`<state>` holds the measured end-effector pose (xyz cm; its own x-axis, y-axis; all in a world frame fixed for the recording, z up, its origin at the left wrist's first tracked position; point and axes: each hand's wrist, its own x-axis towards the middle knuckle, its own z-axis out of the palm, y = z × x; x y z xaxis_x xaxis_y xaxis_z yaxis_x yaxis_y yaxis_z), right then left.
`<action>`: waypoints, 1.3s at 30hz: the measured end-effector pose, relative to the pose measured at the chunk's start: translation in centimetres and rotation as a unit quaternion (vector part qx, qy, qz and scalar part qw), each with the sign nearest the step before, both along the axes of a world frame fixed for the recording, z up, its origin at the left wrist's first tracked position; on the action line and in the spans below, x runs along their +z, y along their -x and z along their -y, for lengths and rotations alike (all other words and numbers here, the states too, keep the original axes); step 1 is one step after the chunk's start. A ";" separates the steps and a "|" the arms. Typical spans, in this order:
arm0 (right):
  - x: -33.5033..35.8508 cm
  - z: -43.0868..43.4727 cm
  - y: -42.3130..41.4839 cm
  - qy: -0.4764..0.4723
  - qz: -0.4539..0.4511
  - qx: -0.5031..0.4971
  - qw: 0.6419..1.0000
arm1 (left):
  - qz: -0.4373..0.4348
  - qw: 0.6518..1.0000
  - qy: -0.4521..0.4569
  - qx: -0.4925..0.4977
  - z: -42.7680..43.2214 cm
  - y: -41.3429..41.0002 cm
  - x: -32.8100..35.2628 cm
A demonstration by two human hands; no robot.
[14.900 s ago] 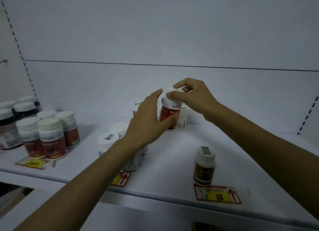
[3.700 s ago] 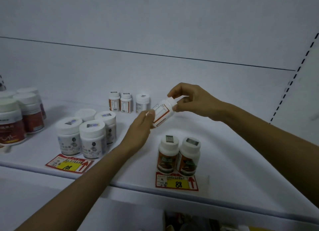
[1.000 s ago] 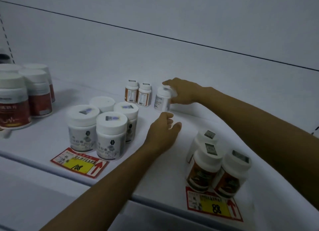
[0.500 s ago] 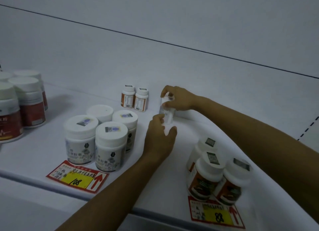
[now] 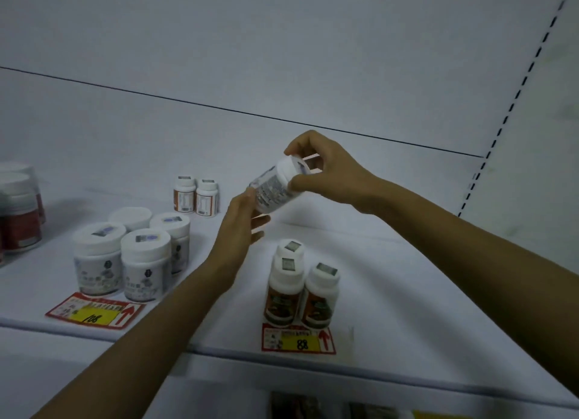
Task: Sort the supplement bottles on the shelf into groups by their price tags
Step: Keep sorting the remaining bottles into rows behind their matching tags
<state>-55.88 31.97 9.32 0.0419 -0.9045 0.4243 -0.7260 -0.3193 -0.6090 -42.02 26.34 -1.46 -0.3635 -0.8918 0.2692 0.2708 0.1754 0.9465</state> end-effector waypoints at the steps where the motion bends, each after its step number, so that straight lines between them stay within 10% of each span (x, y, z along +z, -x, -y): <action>1: 0.2 -0.7 -0.1 -0.006 0.028 0.011 1.000 | -0.035 0.999 -0.025 -0.030 -0.8 -0.2 0.7; 11: 0.9 -4.9 -1.2 -0.112 0.219 0.133 0.960 | -0.129 0.987 -0.079 -0.055 -7.9 -5.4 2.3; 14: 0.2 -5.2 -2.4 -0.130 0.243 0.143 0.951 | -0.082 0.990 0.048 0.101 -9.7 -6.7 2.2; 18: -1.2 -5.6 -4.5 -0.128 0.275 0.148 0.941 | 0.077 0.889 0.328 0.311 -10.8 -9.0 2.2; 21: -1.5 -5.8 -6.1 -0.113 0.306 0.172 0.930 | 0.108 0.852 0.372 0.354 -11.1 -10.7 1.9; 39: 1.4 2.0 -13.3 -0.042 0.290 0.079 0.953 | 0.071 0.882 0.332 0.326 -3.1 -17.6 2.5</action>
